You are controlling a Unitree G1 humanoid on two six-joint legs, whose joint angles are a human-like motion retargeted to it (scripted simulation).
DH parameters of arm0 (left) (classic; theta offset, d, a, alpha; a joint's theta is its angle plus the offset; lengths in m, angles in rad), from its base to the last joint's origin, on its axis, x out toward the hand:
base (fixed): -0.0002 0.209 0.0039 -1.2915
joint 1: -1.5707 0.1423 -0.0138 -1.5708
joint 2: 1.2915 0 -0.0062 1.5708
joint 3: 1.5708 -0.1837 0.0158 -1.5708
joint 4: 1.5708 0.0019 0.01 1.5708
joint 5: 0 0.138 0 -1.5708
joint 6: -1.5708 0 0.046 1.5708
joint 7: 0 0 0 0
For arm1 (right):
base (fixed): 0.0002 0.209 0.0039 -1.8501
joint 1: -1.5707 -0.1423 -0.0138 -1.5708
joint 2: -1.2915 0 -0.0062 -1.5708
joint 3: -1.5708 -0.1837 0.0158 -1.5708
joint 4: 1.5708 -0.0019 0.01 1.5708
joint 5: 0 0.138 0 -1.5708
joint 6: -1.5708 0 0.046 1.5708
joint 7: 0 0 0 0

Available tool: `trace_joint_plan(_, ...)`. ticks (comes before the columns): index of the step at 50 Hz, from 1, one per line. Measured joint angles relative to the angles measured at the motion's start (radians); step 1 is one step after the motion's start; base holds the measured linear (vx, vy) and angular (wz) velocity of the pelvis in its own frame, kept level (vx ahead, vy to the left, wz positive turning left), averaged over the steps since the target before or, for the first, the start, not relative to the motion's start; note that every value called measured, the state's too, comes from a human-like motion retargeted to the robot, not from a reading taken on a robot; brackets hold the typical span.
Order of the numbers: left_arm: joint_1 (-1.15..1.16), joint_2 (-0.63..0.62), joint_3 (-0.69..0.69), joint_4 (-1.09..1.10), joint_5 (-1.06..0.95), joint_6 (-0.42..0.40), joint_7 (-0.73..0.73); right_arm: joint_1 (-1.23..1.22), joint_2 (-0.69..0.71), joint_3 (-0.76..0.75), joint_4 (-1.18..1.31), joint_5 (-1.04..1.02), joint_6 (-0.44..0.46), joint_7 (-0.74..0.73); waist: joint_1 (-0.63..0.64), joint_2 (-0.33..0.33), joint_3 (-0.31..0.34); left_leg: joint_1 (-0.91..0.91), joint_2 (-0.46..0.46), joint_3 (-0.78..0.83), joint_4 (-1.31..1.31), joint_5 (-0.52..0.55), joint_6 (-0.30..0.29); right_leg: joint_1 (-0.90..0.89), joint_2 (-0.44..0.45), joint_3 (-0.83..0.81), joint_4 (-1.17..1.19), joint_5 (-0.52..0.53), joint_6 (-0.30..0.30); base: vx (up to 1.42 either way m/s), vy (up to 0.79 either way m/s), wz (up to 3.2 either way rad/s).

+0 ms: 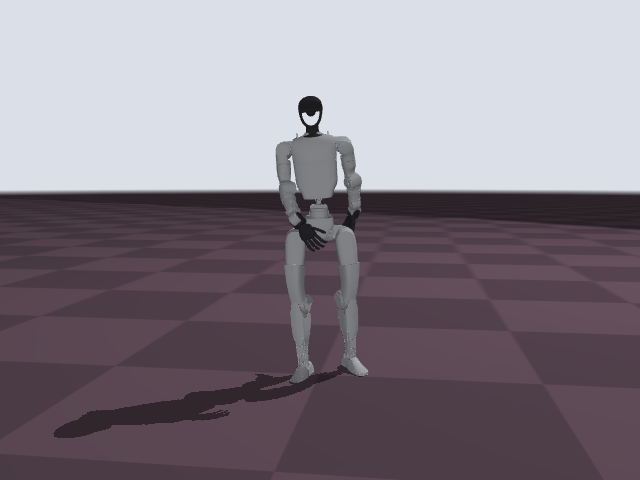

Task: In place motions

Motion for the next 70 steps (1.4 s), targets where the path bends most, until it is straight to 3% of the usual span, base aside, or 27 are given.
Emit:
trace_joint_plan(3, 0.017, 0.001, 0.014, 0.0, -0.039, -0.006, 0.028, 0.055, -0.019, -0.006, -0.019, -0.007, -0.099, -0.034, -0.008, -0.002, 0.002, 0.0, 0.002, 0.003, 0.0, 0.0, -0.001, 0.001, 0.002, 0.0, 0.0, -0.002, 0.0, 0.0, 0.0, 0.0)
trace_joint_plan(6, -0.038, -0.004, -0.022, 0.0, -0.066, 0.006, 0.039, 0.128, -0.06, -0.04, 0.051, -0.096, -0.083, -0.101, -0.016, -0.007, -0.001, -0.006, 0.0, -0.003, 0.003, 0.003, -0.002, 0.006, 0.0, -0.009, -0.003, -0.005, 0.0, 0.0, 0.0, 0.06)
trace_joint_plan(10, -0.218, -0.02, -0.114, 0.0, -0.034, 0.021, -0.014, 0.224, -0.125, -0.138, 0.291, -0.219, 0.076, -0.243, -0.018, -0.014, -0.01, -0.023, -0.006, -0.027, 0.01, 0.01, -0.002, 0.015, -0.007, -0.033, -0.01, -0.009, 0.002, 0.0, 0.02, 0.31)
trace_joint_plan(13, -0.407, -0.053, -0.185, 0.0, 0.024, 0.026, -0.107, 0.264, -0.171, -0.273, 0.577, -0.202, 0.258, -0.352, -0.014, -0.019, -0.015, -0.037, -0.012, -0.049, 0.016, 0.018, -0.003, 0.031, -0.013, -0.062, -0.018, -0.011, 0.004, -0.03, 0.04, 0.47)
trace_joint_plan(17, -0.67, -0.108, -0.272, -0.006, 0.083, -0.016, -0.247, 0.406, -0.269, -0.397, 0.683, -0.02, 0.523, -0.298, -0.008, -0.024, -0.002, -0.057, -0.019, -0.088, 0.031, 0.028, 0.0, 0.057, -0.021, -0.103, -0.027, -0.016, 0.01, -0.04, 0.04, 0.5)
trace_joint_plan(19, -0.769, -0.142, -0.33, -0.051, 0.109, -0.046, -0.298, 0.486, -0.302, -0.445, 0.683, 0.073, 0.54, -0.287, -0.007, -0.027, 0.005, -0.068, -0.023, -0.103, 0.039, 0.035, 0.0, 0.066, -0.027, -0.121, -0.031, -0.019, 0.011, -0.03, 0.04, 0.44)
trace_joint_plan(25, -0.936, -0.139, -0.636, -0.336, 0.316, -0.213, -0.298, 0.614, -0.319, -0.568, 0.683, 0.227, 0.405, -0.428, 0.006, -0.036, 0.035, -0.074, -0.039, -0.128, 0.049, 0.05, 0.001, 0.087, -0.044, -0.143, -0.034, -0.022, 0.01, -0.02, 0.02, 0.15)
trace_joint_plan(29, -0.945, -0.077, -0.733, -0.503, 0.427, -0.322, -0.186, 0.586, -0.304, -0.525, 0.683, 0.259, 0.429, -0.446, 0.02, -0.03, 0.039, -0.071, -0.039, -0.123, 0.047, 0.052, 0.002, 0.082, -0.044, -0.133, -0.031, -0.019, 0.008, -0.02, 0.03, -0.08)
trace_joint_plan(32, -0.902, -0.081, -0.729, -0.506, 0.447, -0.344, -0.052, 0.514, -0.281, -0.437, 0.683, 0.236, 0.452, -0.407, 0.029, -0.024, 0.032, -0.07, -0.038, -0.117, 0.044, 0.049, 0.002, 0.074, -0.042, -0.126, -0.029, -0.016, 0.006, -0.01, 0.02, -0.04)
trace_joint_plan(35, -0.803, -0.094, -0.689, -0.444, 0.439, -0.307, -0.039, 0.395, -0.235, -0.307, 0.683, 0.193, 0.473, -0.377, 0.03, -0.026, 0.024, -0.058, -0.039, -0.109, 0.037, 0.044, 0.003, 0.07, -0.04, -0.121, -0.026, -0.013, 0.002, 0.01, -0.01, -0.07)
trace_joint_plan(37, -0.721, -0.094, -0.622, -0.372, 0.45, -0.262, -0.114, 0.281, -0.189, -0.211, 0.683, 0.156, 0.462, -0.338, 0.034, -0.03, 0.03, -0.038, -0.04, -0.094, 0.03, 0.039, 0.003, 0.069, -0.039, -0.105, -0.022, -0.009, -0.001, 0.01, -0.03, -0.38)
trace_joint_plan(40, -0.61, -0.077, -0.479, -0.216, 0.455, -0.163, -0.212, 0.104, -0.101, -0.132, 0.641, 0.052, 0.373, -0.227, 0.048, -0.028, 0.046, -0.002, -0.038, -0.059, 0.019, 0.028, 0.005, 0.059, -0.035, -0.06, -0.011, 0.0, -0.006, -0.03, -0.03, -0.71)
trace_joint_plan(43, -0.503, -0.028, -0.288, -0.022, 0.422, -0.033, -0.205, 0.003, -0.024, -0.108, 0.435, -0.05, 0.266, -0.058, 0.05, -0.02, 0.052, 0.015, -0.033, -0.026, 0.01, 0.019, 0.003, 0.039, -0.03, -0.019, -0.003, 0.008, -0.008, -0.03, -0.04, -0.67)
trace_joint_plan(46, -0.313, 0.016, -0.164, 0.0, 0.301, 0.137, -0.191, -0.073, 0.033, -0.074, 0.22, -0.037, 0.157, 0.097, 0.031, -0.013, 0.052, 0.019, -0.028, -0.005, 0.004, 0.012, -0.001, 0.021, -0.023, 0.005, 0.0, 0.013, -0.008, 0.03, -0.03, -0.4)
trace_joint_plan(48, -0.2, 0.035, -0.116, 0.0, 0.192, 0.2, -0.165, -0.096, 0.057, -0.045, 0.082, 0.025, 0.097, 0.156, 0.011, -0.01, 0.047, 0.013, -0.024, 0.001, 0.003, 0.01, -0.003, 0.01, -0.021, 0.011, 0.001, 0.015, -0.008, 0.03, -0.01, -0.09)
trace_joint_plan(53, -0.044, 0.04, -0.015, 0.0, 0.119, 0.085, -0.051, -0.074, 0.026, 0.014, -0.181, 0.127, -0.093, 0.133, -0.009, 0.001, 0.037, -0.007, -0.014, 0.005, 0.006, 0.006, -0.007, -0.007, -0.017, 0.009, 0.004, 0.014, -0.004, 0.0, 0.0, 0.0)
trace_joint_plan(57, -0.06, 0.046, -0.052, 0.0, 0.055, 0.115, -0.004, 0.01, -0.048, 0.026, -0.207, 0.045, -0.17, 0.0, -0.021, -0.006, 0.043, -0.015, -0.02, -0.017, 0.012, 0.009, -0.006, 0.008, -0.025, -0.016, 0.001, 0.008, -0.002, -0.03, 0.02, 0.33)
trace_joint_plan(60, -0.161, 0.041, -0.116, 0.0, 0.04, 0.131, -0.001, 0.093, -0.092, -0.013, -0.067, -0.089, -0.114, -0.101, -0.028, -0.017, 0.045, -0.022, -0.028, -0.045, 0.018, 0.014, -0.005, 0.029, -0.034, -0.05, -0.006, 0.002, 0.0, -0.01, 0.01, 0.56)
trace_joint_plan(62, -0.272, 0.019, -0.145, 0.0, 0.084, 0.129, -0.04, 0.133, -0.111, -0.066, 0.122, -0.197, -0.011, -0.157, -0.025, -0.024, 0.043, -0.032, -0.033, -0.066, 0.024, 0.019, -0.006, 0.042, -0.04, -0.072, -0.009, -0.002, 0.002, -0.02, 0.04, 0.58)
trace_joint_plan(67, -0.588, -0.071, -0.211, -0.006, 0.171, 0.077, -0.247, 0.185, -0.166, -0.246, 0.683, -0.278, 0.425, -0.249, -0.007, -0.034, 0.045, -0.05, -0.042, -0.108, 0.035, 0.03, -0.007, 0.076, -0.048, -0.126, -0.02, -0.011, 0.009, -0.04, 0.04, 0.52)
trace_joint_plan(68, -0.646, -0.095, -0.233, -0.023, 0.172, 0.056, -0.286, 0.238, -0.193, -0.264, 0.683, -0.249, 0.522, -0.206, -0.002, -0.037, 0.053, -0.051, -0.044, -0.116, 0.038, 0.033, -0.007, 0.087, -0.049, -0.135, -0.024, -0.013, 0.011, -0.03, 0.03, 0.43)
trace_joint_plan(70, -0.731, -0.148, -0.292, -0.11, 0.179, 0.016, -0.358, 0.334, -0.242, -0.286, 0.683, -0.166, 0.615, -0.136, 0.004, -0.044, 0.066, -0.058, -0.047, -0.13, 0.045, 0.038, -0.006, 0.099, -0.053, -0.151, -0.026, -0.016, 0.013, -0.01, 0.03, 0.39)
